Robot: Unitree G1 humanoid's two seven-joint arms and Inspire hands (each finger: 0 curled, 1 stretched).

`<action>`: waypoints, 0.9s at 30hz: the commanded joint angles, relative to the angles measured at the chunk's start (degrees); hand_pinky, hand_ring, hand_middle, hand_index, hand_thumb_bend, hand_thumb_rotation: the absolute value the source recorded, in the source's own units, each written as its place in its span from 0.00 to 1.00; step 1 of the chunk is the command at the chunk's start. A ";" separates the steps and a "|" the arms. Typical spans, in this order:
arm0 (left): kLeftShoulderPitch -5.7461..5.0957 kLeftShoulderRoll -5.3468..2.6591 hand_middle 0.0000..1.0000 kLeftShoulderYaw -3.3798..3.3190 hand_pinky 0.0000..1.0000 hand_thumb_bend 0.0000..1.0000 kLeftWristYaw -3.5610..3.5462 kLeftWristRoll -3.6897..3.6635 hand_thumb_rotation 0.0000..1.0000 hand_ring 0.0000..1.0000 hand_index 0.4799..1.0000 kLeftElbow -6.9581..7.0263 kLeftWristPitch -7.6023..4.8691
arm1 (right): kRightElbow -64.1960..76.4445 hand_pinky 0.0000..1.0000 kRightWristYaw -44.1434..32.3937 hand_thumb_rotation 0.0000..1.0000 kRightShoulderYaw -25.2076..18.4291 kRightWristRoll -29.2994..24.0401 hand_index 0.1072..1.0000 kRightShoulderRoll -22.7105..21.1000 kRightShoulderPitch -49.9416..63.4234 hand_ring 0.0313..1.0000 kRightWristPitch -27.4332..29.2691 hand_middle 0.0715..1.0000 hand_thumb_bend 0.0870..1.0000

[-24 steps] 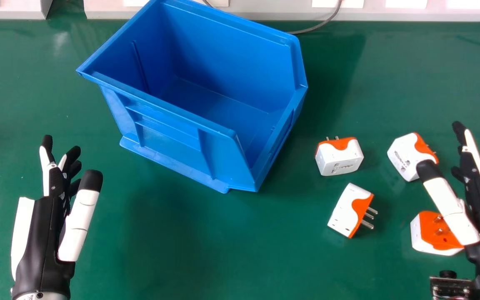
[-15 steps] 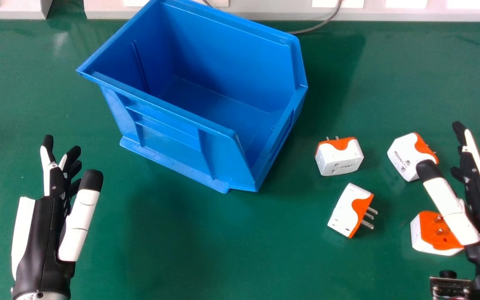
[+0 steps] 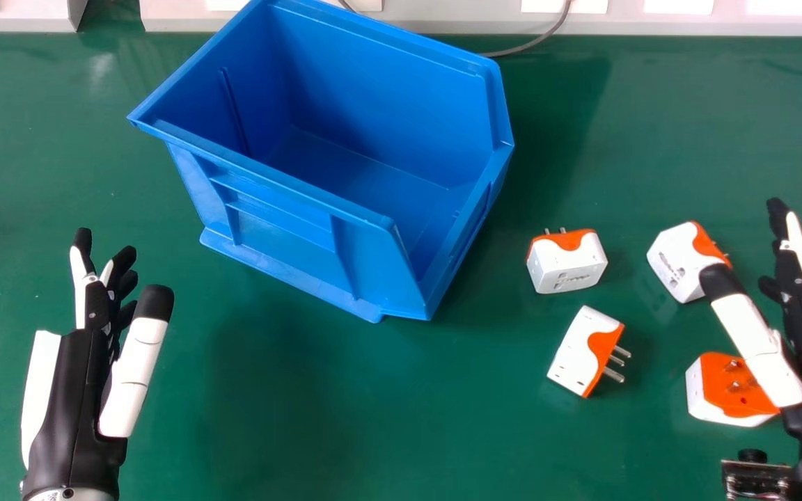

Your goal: Pick all objects and put in blue box

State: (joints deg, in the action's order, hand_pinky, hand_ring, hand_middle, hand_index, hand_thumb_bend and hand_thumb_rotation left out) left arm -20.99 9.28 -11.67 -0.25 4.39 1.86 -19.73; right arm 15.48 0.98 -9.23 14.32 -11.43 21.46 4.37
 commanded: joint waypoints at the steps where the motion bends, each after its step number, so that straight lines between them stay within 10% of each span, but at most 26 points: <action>1: -0.20 0.19 0.96 -0.12 0.92 0.85 -0.14 -0.45 1.00 0.95 0.89 1.61 -0.01 | 1.29 0.90 1.06 1.00 -0.13 0.80 0.97 -0.03 -0.04 1.00 0.86 1.00 0.62; 17: -0.51 -0.28 0.97 0.25 0.94 0.85 0.13 0.47 1.00 0.96 0.91 3.19 1.23 | 2.41 0.87 7.12 1.00 0.62 13.92 0.97 -0.95 3.48 0.97 1.88 1.00 0.59; 27: -0.39 -0.84 0.98 0.40 0.96 0.85 -0.15 -0.08 1.00 0.97 0.93 3.70 2.15 | 5.75 0.86 -0.23 1.00 4.12 28.37 0.97 -4.87 4.56 0.96 -11.19 1.00 0.48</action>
State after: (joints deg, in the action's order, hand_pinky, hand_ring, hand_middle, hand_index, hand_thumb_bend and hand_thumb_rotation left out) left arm -21.17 8.34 -11.41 -0.60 4.45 3.79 -17.63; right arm 19.12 2.05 -5.58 40.37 -14.58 26.10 -5.11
